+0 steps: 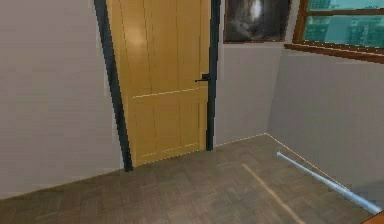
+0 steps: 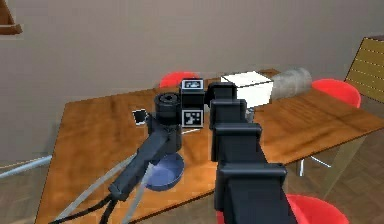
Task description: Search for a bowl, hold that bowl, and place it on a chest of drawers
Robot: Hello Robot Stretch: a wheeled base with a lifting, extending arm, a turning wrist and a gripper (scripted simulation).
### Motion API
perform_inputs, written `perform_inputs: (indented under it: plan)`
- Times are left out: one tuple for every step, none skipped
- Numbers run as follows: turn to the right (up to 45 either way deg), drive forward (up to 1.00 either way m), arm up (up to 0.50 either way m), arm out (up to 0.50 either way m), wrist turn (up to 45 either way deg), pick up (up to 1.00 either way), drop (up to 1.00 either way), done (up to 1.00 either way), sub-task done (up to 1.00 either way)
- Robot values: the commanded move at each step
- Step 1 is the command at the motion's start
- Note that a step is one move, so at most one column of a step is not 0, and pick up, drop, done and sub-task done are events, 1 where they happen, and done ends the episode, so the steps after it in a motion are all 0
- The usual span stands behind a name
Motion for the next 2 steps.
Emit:
perform_inputs:
  plan:
    - [0.0, 0.00, 0.00, 0.00, 45.0, 0.00, 0.00, 0.00, 0.00]
    - [0.0, 0.00, 0.00, 0.00, 45.0, 0.00, 0.00, 0.00, 0.00]
